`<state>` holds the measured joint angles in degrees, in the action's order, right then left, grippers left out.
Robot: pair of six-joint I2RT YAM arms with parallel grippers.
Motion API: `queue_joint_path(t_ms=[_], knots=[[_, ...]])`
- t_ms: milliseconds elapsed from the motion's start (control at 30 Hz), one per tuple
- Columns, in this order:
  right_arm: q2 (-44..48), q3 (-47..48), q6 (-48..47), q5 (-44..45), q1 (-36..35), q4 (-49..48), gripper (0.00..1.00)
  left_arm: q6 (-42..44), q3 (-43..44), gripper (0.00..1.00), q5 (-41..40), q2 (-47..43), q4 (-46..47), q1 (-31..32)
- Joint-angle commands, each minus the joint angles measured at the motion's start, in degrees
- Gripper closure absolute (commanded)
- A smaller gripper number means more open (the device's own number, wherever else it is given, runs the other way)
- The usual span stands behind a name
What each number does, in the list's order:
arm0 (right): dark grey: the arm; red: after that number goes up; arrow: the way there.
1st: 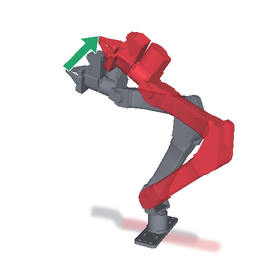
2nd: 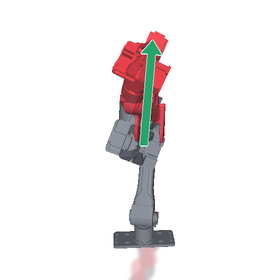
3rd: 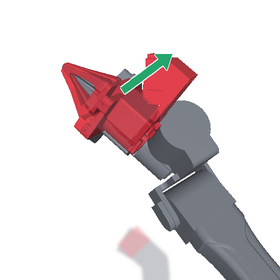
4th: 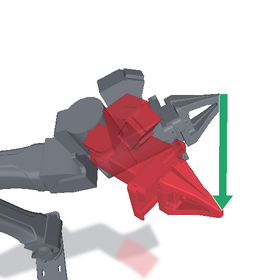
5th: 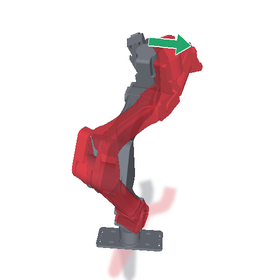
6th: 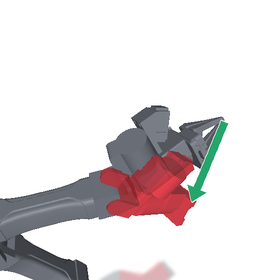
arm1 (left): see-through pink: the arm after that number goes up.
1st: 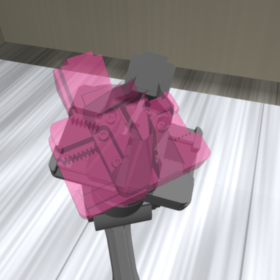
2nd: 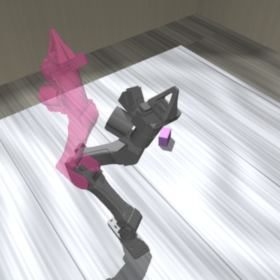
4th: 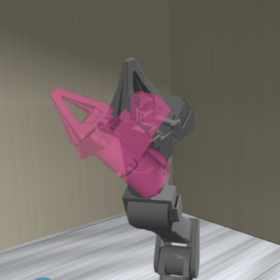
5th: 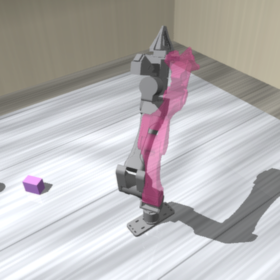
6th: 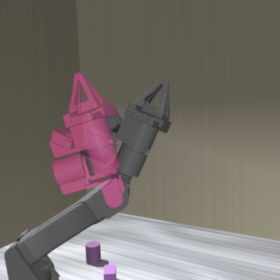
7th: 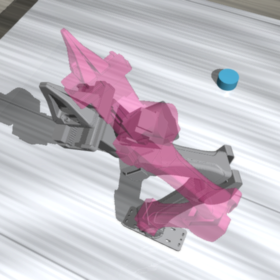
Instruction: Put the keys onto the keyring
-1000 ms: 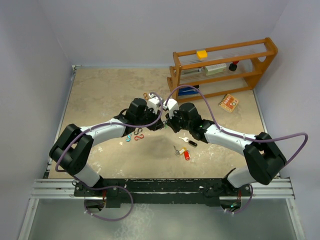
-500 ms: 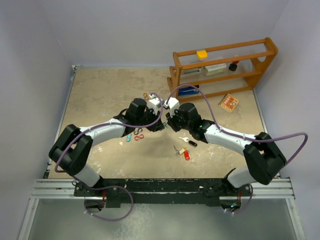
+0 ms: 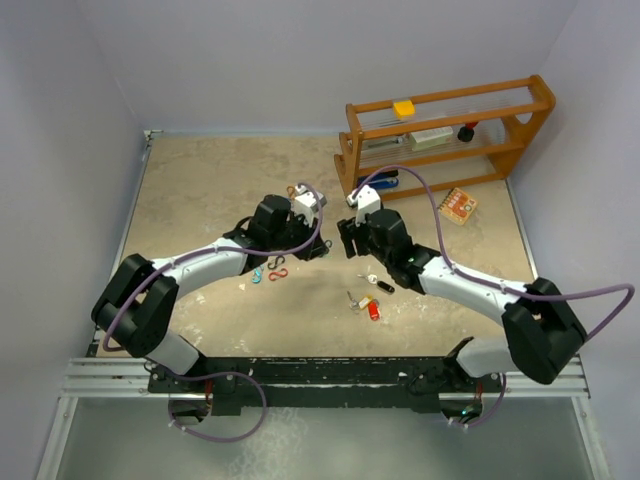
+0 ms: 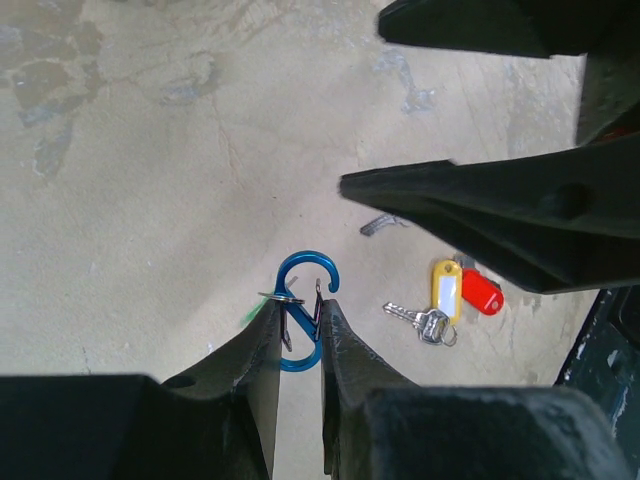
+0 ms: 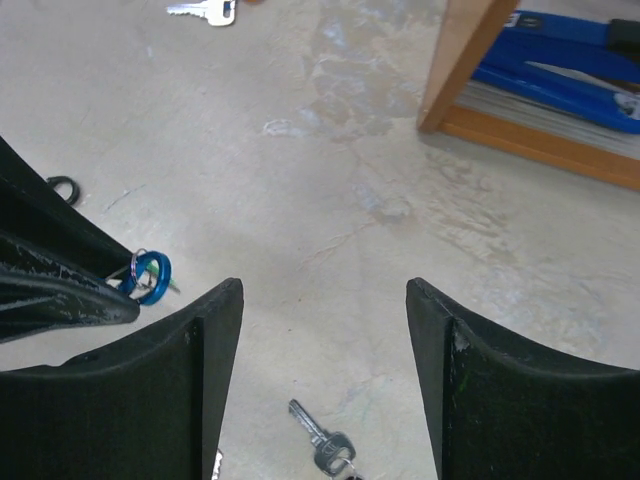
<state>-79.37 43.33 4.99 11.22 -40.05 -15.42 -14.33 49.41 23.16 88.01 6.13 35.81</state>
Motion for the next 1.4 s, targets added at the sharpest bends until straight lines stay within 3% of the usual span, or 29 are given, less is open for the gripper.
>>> queue_joint_path(t_ms=[0, 467, 733, 867, 967, 1133, 1367], knots=[[4.65, -1.82, 1.91, 6.95, 0.45, -4.25, 0.30, -2.11, 3.12, 1.00, -4.39, -1.47, 2.58, -0.12], [7.13, -3.95, 2.37, 8.50, 0.68, -3.81, 0.26, -3.52, 16.27, 1.00, -23.57, 7.87, -13.75, -1.22], [7.24, -4.48, 2.32, 7.95, 0.77, -4.08, 0.26, -3.92, 26.08, 1.00, -29.65, 13.62, -24.60, -4.35], [6.84, -4.57, 2.36, 7.43, 0.86, -4.10, 0.26, -3.88, 29.07, 1.00, -31.14, 16.07, -27.59, -4.69], [6.69, -4.56, 2.38, 7.30, 0.90, -4.14, 0.26, -4.24, 29.60, 0.87, -31.40, 16.53, -27.95, -4.70], [6.17, -4.57, 2.21, 6.99, 0.97, -4.27, 0.26, -4.39, 29.52, 0.79, -32.05, 16.29, -27.86, -4.70], [4.40, -2.72, 4.03, 3.05, 1.52, -2.11, 0.27, -3.99, 26.72, 0.79, -27.59, 13.96, -23.55, -4.70]])
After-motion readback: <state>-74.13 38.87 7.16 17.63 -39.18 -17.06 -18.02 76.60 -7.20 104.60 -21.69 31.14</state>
